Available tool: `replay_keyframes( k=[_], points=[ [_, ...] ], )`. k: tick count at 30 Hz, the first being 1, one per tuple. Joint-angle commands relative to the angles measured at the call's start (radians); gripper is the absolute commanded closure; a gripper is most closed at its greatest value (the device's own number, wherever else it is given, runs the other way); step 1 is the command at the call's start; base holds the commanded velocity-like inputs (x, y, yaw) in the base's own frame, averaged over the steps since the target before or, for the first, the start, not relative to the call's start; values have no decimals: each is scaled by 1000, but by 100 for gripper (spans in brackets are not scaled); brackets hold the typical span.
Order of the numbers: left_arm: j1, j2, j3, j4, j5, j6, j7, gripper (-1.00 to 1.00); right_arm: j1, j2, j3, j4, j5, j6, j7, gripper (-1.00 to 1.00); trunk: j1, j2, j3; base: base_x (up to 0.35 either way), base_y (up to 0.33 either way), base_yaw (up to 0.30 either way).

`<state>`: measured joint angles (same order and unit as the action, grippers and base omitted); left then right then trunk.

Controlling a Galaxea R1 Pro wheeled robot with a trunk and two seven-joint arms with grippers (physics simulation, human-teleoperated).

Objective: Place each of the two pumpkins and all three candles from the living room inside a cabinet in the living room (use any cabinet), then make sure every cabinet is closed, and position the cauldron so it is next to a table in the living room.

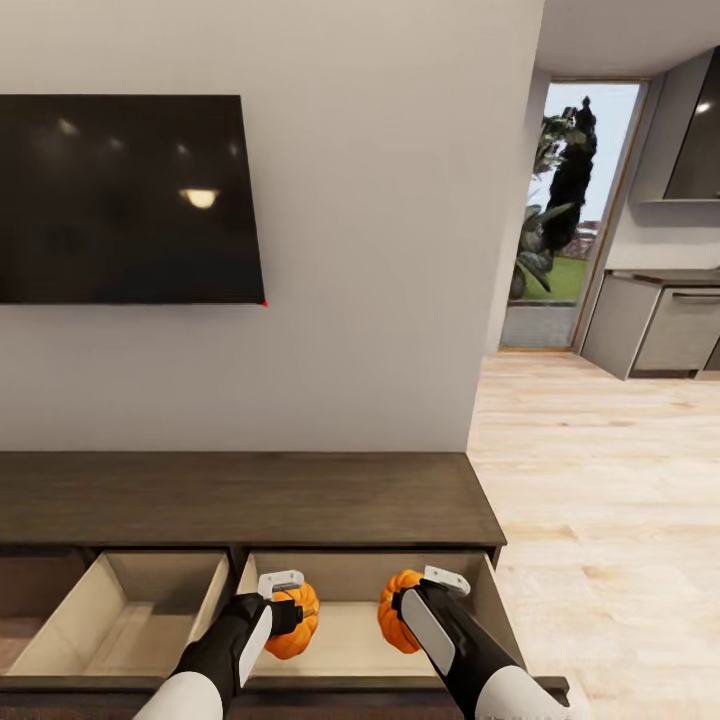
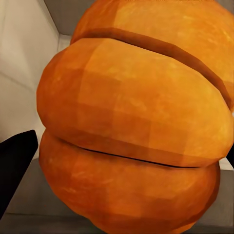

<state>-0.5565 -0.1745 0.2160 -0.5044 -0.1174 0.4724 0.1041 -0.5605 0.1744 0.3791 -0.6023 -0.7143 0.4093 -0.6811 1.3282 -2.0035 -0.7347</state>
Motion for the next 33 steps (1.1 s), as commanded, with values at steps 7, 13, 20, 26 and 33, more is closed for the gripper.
replay_keyframes(
  k=[7, 13, 20, 26, 33],
  points=[
    [0, 0, 0, 0, -1, 0, 2, 100, -5, 0, -3, 8, -1, -18, -5, 100, 8, -14, -6, 0, 0, 0],
    [0, 0, 0, 0, -1, 0, 1, 100, -33, 0, -3, 77, -2, -54, -8, 100, 8, -14, -6, 0, -1, 0],
    [0, 0, 0, 0, -1, 0, 2, 100, -43, 0, -3, 107, -2, -67, -8, 100, 8, -14, -6, 19, -106, 0],
    [0, 0, 0, 0, -1, 1, 2, 100, -44, 0, -3, 109, -2, -66, -8, 100, 8, -14, -6, 95, -103, 0],
    [0, 0, 0, 0, -1, 0, 2, 100, -57, 0, -4, 147, -2, -66, -9, 100, 8, -14, -6, 44, -45, 0]
  ],
)
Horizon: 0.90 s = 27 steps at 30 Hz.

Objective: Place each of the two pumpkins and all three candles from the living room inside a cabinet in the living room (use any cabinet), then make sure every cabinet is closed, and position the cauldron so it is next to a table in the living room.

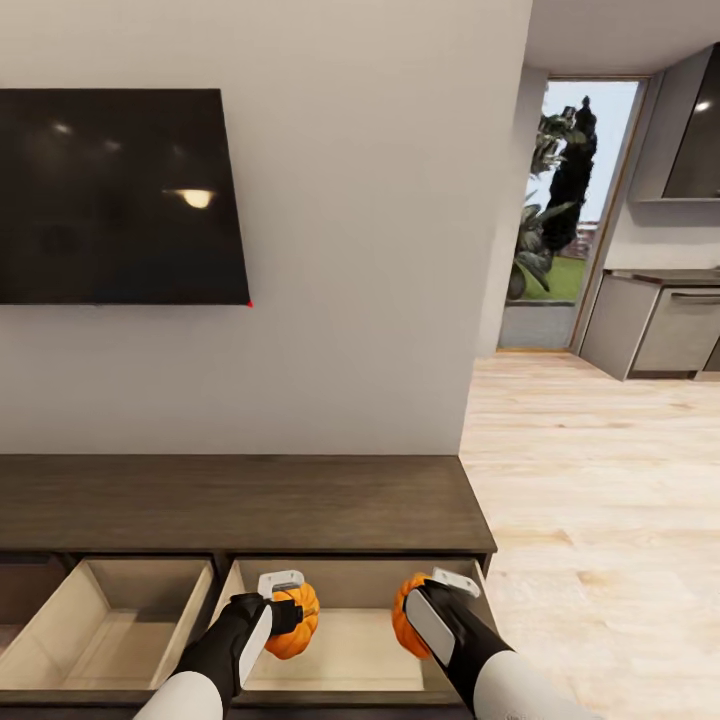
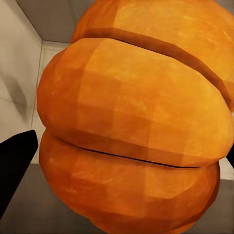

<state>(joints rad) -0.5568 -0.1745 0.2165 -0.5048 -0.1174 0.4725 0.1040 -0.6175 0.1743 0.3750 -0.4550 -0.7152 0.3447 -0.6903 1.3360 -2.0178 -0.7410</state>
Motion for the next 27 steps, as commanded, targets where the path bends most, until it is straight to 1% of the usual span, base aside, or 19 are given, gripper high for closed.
replay_keyframes(
  k=[1, 5, 7, 8, 17, 22, 27],
  points=[
    [0, 0, 0, 0, -1, 0, 2, 100, -7, 0, 0, 19, -1, -2, 0, 100, 0, 0, 0, 5, -5, 0],
    [0, 0, 0, 0, 1, 0, 2, 100, -44, 0, 1, 120, -1, -35, -1, 100, 0, 0, 0, 2, -2, 0],
    [0, 0, 0, 0, 1, 0, 1, 100, -54, 0, 1, 146, -1, -43, -1, 100, 0, 0, 0, 0, 0, 0],
    [0, 0, 0, 0, 1, 0, 1, 100, -56, 0, 1, 152, -1, -46, -1, 100, 4, -7, -3, 0, 0, 0],
    [0, 0, 0, 0, 3, 0, -4, 100, -61, 0, 2, 163, 0, -53, 0, 100, 38, -70, -31, 0, 0, 0],
    [0, 0, 0, 0, 4, 1, -7, 100, -61, 0, 6, 164, 3, -87, 3, 100, 38, -70, -31, 0, 0, 0],
    [0, 0, 0, 0, 4, 2, -8, 100, -61, 0, 8, 165, 3, -93, 13, 100, 38, -70, -31, 5, 0, 0]
  ],
)
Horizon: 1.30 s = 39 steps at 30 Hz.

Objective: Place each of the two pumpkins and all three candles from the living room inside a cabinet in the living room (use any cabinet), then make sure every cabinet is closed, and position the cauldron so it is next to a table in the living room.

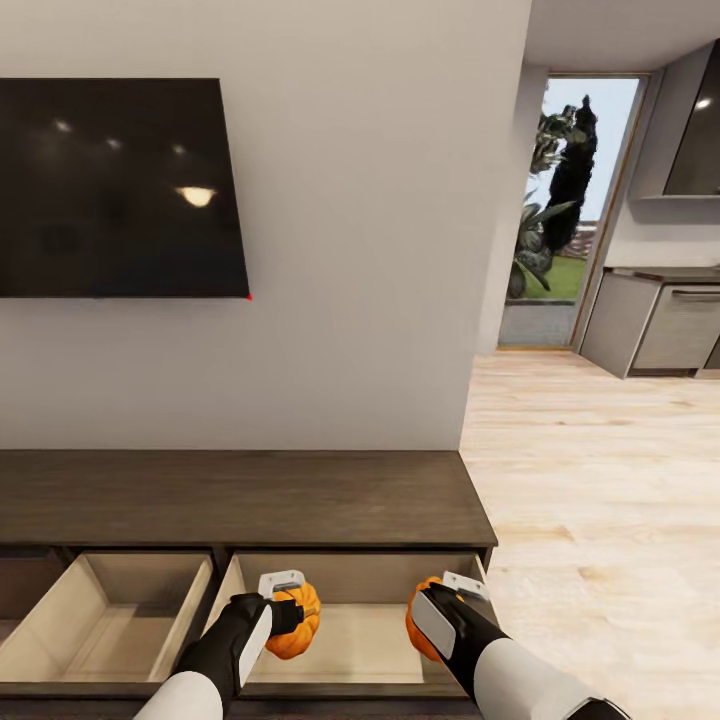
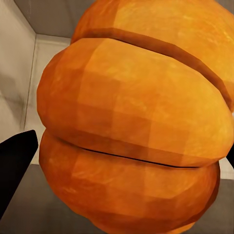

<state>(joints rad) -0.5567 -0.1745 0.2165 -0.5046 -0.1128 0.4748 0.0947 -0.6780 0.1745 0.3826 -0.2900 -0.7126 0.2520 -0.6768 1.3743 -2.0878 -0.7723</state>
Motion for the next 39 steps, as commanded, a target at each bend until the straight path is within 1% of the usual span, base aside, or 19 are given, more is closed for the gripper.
replay_keyframes(
  k=[1, 5, 8, 16, 22, 29, 39],
  points=[
    [0, 0, 0, 0, 0, 1, 2, 100, 0, 0, 1, 0, 1, 0, 1, 100, 0, 0, 0, 129, 15, 0],
    [0, 0, 0, 0, 1, 5, 2, 100, 1, 0, 1, 0, 1, 0, 24, 100, 0, 0, 0, 243, 61, 0],
    [0, 0, 0, 0, 1, 5, 2, 100, 0, 0, 1, 0, 1, 1, 56, 100, 0, 0, 0, 112, 26, 0],
    [0, 0, 0, 0, 1, 3, 1, 100, 0, 0, 2, 0, 1, 4, 66, 100, 0, 0, 0, 12, 3, 0],
    [0, 0, 0, 0, 1, 3, 0, 100, 0, 0, 2, 0, 1, 4, 66, 100, 23, -42, -19, 0, 0, 0],
    [0, 0, 0, 0, 1, 4, 0, 100, 0, 0, 2, 0, 1, 4, 66, 100, 23, -42, -19, 0, 0, 0],
    [0, 0, 0, 0, 1, 5, 0, 100, 0, 0, 2, -1, 1, 4, 66, 100, 61, -112, -50, 0, 0, 0]
  ],
)
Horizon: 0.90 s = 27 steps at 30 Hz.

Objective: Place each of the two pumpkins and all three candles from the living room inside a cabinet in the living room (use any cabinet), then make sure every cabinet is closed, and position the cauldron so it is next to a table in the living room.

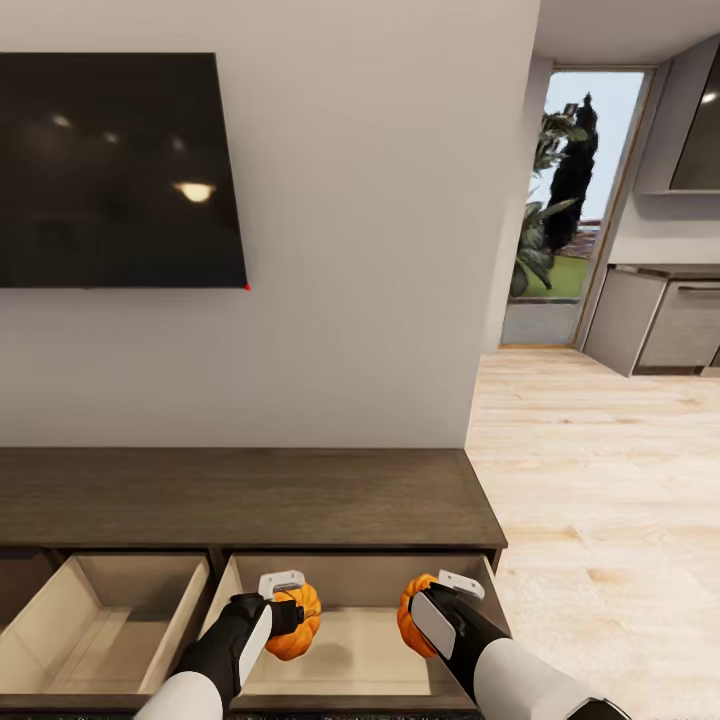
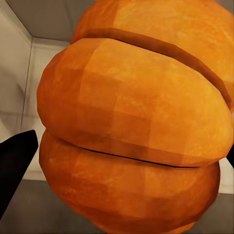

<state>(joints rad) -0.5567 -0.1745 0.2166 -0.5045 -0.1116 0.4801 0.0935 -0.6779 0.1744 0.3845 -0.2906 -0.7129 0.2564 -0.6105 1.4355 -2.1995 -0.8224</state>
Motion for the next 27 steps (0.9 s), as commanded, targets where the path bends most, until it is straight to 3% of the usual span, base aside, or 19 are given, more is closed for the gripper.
replay_keyframes(
  k=[1, 27],
  points=[
    [0, 0, 0, 0, 0, 0, 2, 100, 0, 0, 1, 0, 1, 0, 0, 100, 4, -7, -3, 0, 0, 0],
    [0, 0, 0, 0, 0, 2, 0, 100, 0, 0, 1, 0, 1, 0, 0, 100, 96, -175, -78, 0, 0, 0]
  ],
)
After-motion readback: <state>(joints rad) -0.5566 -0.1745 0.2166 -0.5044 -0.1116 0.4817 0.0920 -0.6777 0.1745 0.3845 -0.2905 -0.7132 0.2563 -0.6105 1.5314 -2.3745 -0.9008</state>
